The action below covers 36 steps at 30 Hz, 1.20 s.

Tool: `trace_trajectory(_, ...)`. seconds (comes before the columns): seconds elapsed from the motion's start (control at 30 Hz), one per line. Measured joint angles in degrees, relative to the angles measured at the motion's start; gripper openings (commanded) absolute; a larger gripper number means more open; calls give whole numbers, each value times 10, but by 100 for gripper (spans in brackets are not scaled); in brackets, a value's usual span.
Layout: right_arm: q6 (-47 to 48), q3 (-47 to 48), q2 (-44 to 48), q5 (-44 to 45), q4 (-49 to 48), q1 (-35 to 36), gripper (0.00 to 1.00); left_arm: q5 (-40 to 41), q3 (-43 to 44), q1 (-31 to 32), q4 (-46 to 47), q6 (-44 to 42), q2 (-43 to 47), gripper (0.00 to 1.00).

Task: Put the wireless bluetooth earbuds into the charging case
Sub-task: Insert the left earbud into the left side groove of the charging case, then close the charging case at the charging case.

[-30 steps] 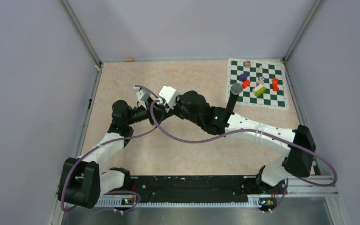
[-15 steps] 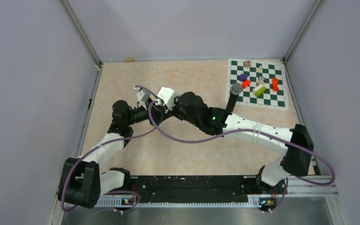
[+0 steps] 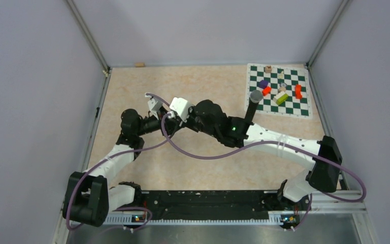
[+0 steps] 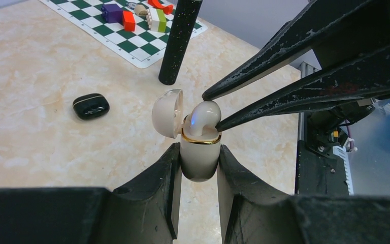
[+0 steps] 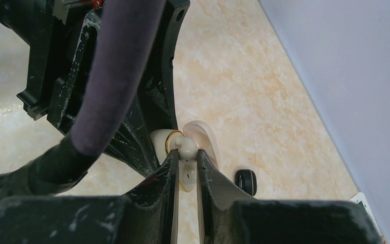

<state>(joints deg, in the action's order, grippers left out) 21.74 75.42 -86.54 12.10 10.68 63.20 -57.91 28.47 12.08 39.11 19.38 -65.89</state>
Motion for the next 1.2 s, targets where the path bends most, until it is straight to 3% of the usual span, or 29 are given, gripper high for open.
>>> trace_trajectory(0.23,4,1,8,-6,2,2,34,-13,-1,0,16,4,4,0)
trace_trajectory(0.37,2,17,14,-28,23,7,41,-23,-2,0,29,5,6,0)
trace_trajectory(0.67,-10,46,74,-70,64,-9,44,-69,-3,0,70,4,28,0)
trace_trajectory(0.9,-7,-17,144,-25,-23,-84,51,-123,-10,0,90,4,43,0)
trace_trajectory(1.2,13,-65,86,-16,-57,-82,52,-169,-10,2,68,-14,50,0)
